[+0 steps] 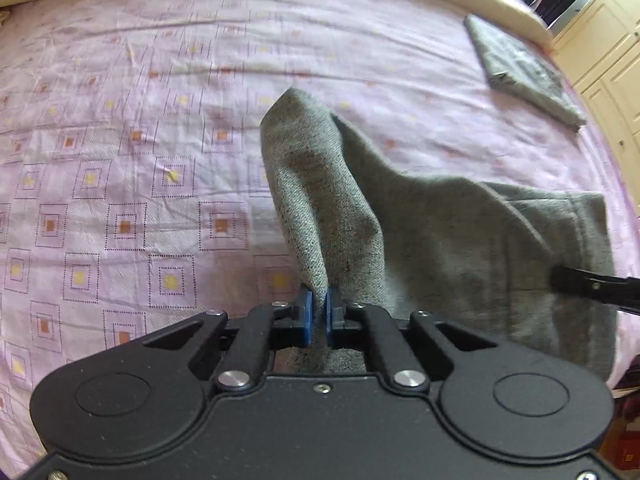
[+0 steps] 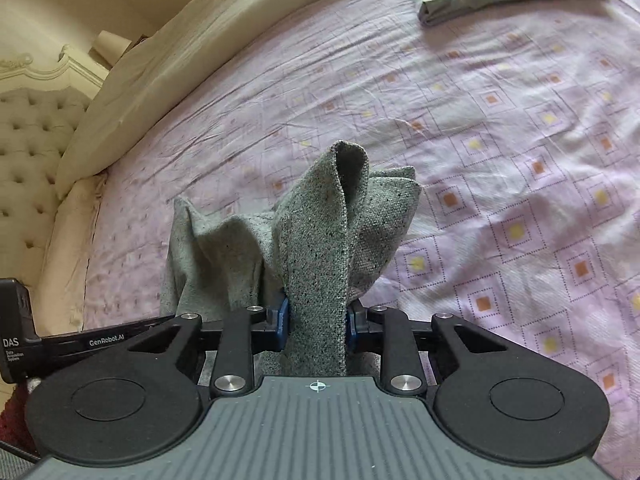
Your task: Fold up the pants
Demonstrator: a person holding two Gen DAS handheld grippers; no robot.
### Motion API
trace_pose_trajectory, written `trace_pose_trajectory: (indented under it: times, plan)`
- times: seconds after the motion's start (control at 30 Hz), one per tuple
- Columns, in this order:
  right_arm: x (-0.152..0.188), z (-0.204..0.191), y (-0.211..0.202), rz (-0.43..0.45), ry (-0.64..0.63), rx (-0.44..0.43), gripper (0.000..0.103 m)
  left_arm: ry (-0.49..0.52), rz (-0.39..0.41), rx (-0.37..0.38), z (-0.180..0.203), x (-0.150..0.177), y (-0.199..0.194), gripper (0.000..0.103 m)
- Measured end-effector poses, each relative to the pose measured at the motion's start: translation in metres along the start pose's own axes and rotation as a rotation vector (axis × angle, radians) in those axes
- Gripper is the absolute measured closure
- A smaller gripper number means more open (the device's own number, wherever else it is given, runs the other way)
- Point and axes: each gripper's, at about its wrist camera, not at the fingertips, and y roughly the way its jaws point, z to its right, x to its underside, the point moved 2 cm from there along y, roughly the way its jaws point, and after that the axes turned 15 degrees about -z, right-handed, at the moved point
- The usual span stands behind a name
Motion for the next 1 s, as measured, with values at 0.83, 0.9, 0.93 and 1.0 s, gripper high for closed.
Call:
trace_pose_trajectory:
  times: [0.83,0.9,0.93,1.0]
  plan:
    - [-0.14,-0.223,0.098,0.039,-0.373,0.307,0.068,-0.545,0.178,-0.375,-0.191,-0.056,-0.108,0.08]
    - [-0.126,-0.227,0.09,0.055,-0.413,0.284,0.067,-0.583,0.196,-0.357,-0.19,-0.04,-0.113,0.08]
    - [-0.118,-0.229,0.085,0.057,-0.432,0.273,0.067,-0.583,0.204,-0.356,-0.185,-0.035,-0.115,0.08]
    - [-0.102,-0.235,0.075,0.065,-0.481,0.267,0.067,-0.567,0.207,-0.384,-0.169,-0.026,-0.119,0.079]
